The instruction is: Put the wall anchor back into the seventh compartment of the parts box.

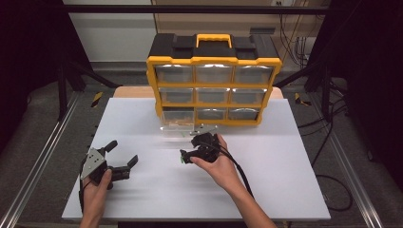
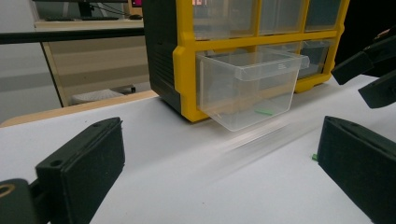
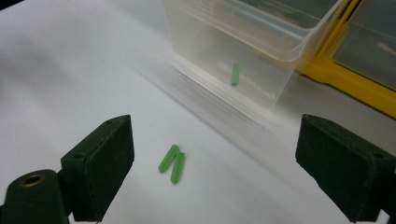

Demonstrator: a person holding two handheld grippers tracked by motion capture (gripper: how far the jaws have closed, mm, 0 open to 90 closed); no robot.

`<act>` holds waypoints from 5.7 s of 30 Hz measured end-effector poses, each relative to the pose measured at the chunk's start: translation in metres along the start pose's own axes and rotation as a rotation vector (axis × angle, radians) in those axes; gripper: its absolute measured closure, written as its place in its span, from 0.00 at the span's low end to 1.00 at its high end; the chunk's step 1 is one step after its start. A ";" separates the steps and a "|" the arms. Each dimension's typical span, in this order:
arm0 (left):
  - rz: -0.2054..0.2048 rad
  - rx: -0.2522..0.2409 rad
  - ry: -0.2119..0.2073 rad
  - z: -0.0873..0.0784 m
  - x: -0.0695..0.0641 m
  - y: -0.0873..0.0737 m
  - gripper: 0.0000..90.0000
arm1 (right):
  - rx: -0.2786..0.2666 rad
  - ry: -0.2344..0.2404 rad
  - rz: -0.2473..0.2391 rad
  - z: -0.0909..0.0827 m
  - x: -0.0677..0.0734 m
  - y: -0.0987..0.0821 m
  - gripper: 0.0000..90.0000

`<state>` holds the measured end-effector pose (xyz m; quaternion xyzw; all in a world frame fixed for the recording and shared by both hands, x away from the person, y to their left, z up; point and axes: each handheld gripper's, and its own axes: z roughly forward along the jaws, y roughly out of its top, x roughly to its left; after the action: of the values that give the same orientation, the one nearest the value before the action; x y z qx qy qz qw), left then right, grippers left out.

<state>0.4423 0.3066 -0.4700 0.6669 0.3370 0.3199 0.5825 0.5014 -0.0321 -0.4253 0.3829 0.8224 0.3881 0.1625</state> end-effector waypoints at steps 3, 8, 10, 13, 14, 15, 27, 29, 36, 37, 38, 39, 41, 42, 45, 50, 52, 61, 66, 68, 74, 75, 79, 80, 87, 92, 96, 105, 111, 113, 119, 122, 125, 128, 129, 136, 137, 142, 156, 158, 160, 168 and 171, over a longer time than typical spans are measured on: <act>0.002 0.001 0.001 0.000 0.000 0.000 0.01 | 0.015 0.008 -0.002 0.002 0.001 -0.003 0.14; 0.005 0.003 -0.001 0.000 0.000 0.000 0.01 | 0.041 0.018 0.004 0.006 0.001 -0.010 0.15; 0.006 0.003 -0.001 0.000 0.000 0.000 0.01 | 0.046 0.026 0.009 0.007 0.001 -0.012 0.15; 0.005 0.003 0.000 0.000 0.000 0.000 0.01 | 0.065 0.035 0.005 0.009 0.001 -0.015 0.15; 0.005 0.003 0.000 0.000 0.000 0.000 0.01 | 0.073 0.040 0.002 0.010 0.002 -0.015 0.15; 0.005 0.004 -0.002 0.000 0.000 0.000 0.01 | 0.078 0.043 0.001 0.011 0.002 -0.016 0.15; 0.007 0.000 -0.004 0.000 0.000 0.000 0.01 | 0.140 0.056 -0.031 0.018 0.009 -0.022 0.27; 0.008 0.000 -0.005 0.000 0.000 0.000 0.01 | 0.144 0.054 -0.031 0.019 0.009 -0.022 0.29; 0.007 0.001 0.000 0.000 0.000 0.000 0.01 | 0.141 0.077 -0.030 0.021 0.013 -0.023 0.45; 0.006 0.000 0.000 0.000 0.000 0.000 0.01 | 0.138 0.076 -0.029 0.021 0.014 -0.023 0.48; 0.006 0.000 0.000 0.000 0.000 0.000 0.01 | 0.132 0.076 -0.029 0.021 0.014 -0.023 0.50; 0.007 0.001 0.001 0.000 0.000 0.000 0.01 | 0.125 0.075 -0.026 0.021 0.013 -0.023 0.56; 0.006 0.000 0.001 0.000 0.000 0.000 0.01 | 0.122 0.076 -0.026 0.021 0.013 -0.023 0.58; 0.007 0.001 0.001 0.000 0.000 0.000 0.01 | 0.118 0.081 -0.030 0.021 0.013 -0.023 0.61; 0.009 0.003 0.001 0.000 0.000 0.000 0.01 | 0.116 0.088 -0.028 0.021 0.013 -0.023 0.68; 0.011 0.004 0.001 0.000 0.000 0.000 0.01 | 0.103 0.093 -0.025 0.023 0.013 -0.023 0.73; 0.011 0.004 0.001 0.000 0.000 0.000 0.01 | 0.102 0.096 -0.009 0.023 0.013 -0.023 0.75; 0.012 0.007 0.000 0.001 -0.001 0.000 0.01 | 0.095 0.107 0.014 0.025 0.013 -0.023 0.79; 0.014 0.010 0.000 0.002 -0.001 -0.001 0.01 | 0.103 0.115 0.011 0.028 0.013 -0.024 0.82; 0.014 0.011 0.000 0.002 -0.001 -0.001 0.01 | 0.108 0.116 0.013 0.030 0.013 -0.024 0.82; 0.018 0.014 -0.004 0.002 -0.002 -0.001 0.01 | 0.115 0.098 0.010 0.035 0.014 -0.026 0.83; 0.019 0.015 -0.004 0.003 -0.002 -0.001 0.01 | 0.116 0.100 0.009 0.036 0.014 -0.026 0.83; 0.020 0.017 -0.005 0.003 -0.002 -0.001 0.01 | 0.122 0.086 0.009 0.038 0.014 -0.026 0.84; 0.021 0.017 -0.005 0.003 -0.002 -0.001 0.01 | 0.121 0.087 0.010 0.039 0.013 -0.027 0.85; 0.022 0.017 -0.005 0.003 -0.003 -0.001 0.01 | 0.122 0.081 0.009 0.043 0.013 -0.028 0.87; 0.022 0.017 -0.005 0.003 -0.003 -0.001 0.01 | 0.125 0.068 0.009 0.045 0.012 -0.029 0.89; 0.022 0.018 -0.006 0.003 -0.003 -0.001 0.01 | 0.122 0.068 0.015 0.045 0.012 -0.029 0.93; 0.025 0.017 -0.005 0.003 -0.003 0.000 0.01 | 0.090 0.065 0.017 0.041 0.008 -0.030 0.94; 0.022 0.013 -0.003 0.002 -0.002 0.000 0.01 | 0.018 0.069 0.044 0.030 -0.001 -0.029 0.94; 0.021 0.013 -0.003 0.002 -0.002 0.000 0.01 | -0.018 0.071 0.054 0.023 -0.004 -0.028 0.94; 0.023 0.013 -0.003 0.002 -0.002 0.000 0.01 | -0.109 0.059 0.074 0.005 -0.010 -0.025 0.94; 0.023 0.013 -0.004 0.002 -0.002 0.000 0.01 | -0.141 0.054 0.083 -0.001 -0.012 -0.022 0.94; 0.023 0.014 -0.004 0.002 -0.002 0.000 0.01 | -0.179 0.041 0.083 -0.008 -0.017 -0.017 0.94; 0.024 0.014 -0.005 0.002 -0.002 0.000 0.01 | -0.192 0.038 0.089 -0.011 -0.019 -0.015 0.94; 0.024 0.014 -0.005 0.002 -0.003 0.000 0.01 | -0.200 0.036 0.088 -0.012 -0.020 -0.013 0.94; 0.027 0.015 -0.009 0.003 -0.003 0.000 0.01 | -0.230 0.030 0.078 -0.015 -0.021 0.001 0.94; 0.027 0.015 -0.009 0.003 -0.003 0.000 0.01 | -0.232 0.030 0.077 -0.015 -0.021 0.003 0.94; 0.027 0.016 -0.010 0.003 -0.004 0.000 0.01 | -0.254 0.026 0.076 -0.014 -0.021 0.014 0.94; 0.026 0.013 -0.011 0.003 -0.003 0.000 0.01 | -0.271 0.002 0.078 -0.009 -0.028 0.044 0.94; 0.024 0.012 -0.010 0.002 -0.003 0.000 0.01 | -0.268 -0.004 0.076 -0.007 -0.029 0.047 0.94; 0.022 0.012 -0.009 0.002 -0.003 0.000 0.01 | -0.264 -0.010 0.078 -0.005 -0.030 0.050 0.94; 0.022 0.011 -0.010 0.002 -0.003 0.000 0.01 | -0.253 -0.027 0.095 0.004 -0.037 0.059 0.94; 0.020 0.010 -0.009 0.002 -0.003 0.000 0.01 | -0.245 -0.030 0.096 0.007 -0.038 0.061 0.94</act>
<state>0.4427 0.3032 -0.4703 0.6748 0.3292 0.3211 0.5773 0.5608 -0.0325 -0.3843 0.4049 0.7470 0.4873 0.2015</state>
